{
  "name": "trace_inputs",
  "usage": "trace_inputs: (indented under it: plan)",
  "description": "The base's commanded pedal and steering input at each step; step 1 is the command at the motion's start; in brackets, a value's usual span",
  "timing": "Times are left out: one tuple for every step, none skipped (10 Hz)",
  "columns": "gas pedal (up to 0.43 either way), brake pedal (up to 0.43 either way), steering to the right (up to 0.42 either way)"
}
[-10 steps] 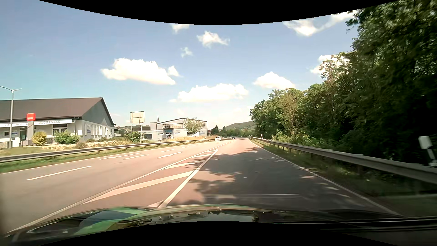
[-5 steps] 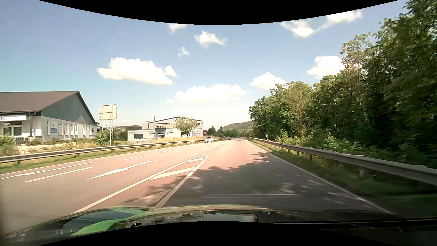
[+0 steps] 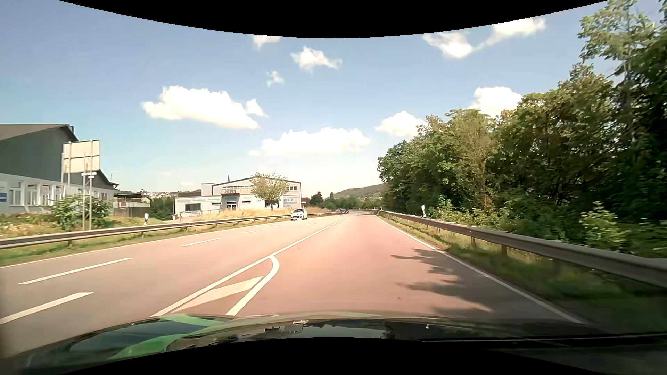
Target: Follow the waypoints while adhering to traffic rules and regulations
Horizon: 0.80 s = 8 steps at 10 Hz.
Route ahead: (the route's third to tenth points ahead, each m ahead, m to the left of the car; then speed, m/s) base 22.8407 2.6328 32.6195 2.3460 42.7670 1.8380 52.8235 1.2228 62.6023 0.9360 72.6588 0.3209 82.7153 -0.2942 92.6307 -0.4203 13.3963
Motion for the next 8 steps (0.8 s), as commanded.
trace_inputs:
  plan:
    - [0.248, 0.0, 0.01]
    - [0.228, 0.0, 0.009]
    - [0.228, 0.0, 0.008]
    - [0.228, 0.0, 0.007]
    - [0.24, 0.0, 0.006]
    - [0.26, 0.0, 0.006]
    - [0.268, 0.0, 0.006]
    - [0.28, 0.0, 0.006]
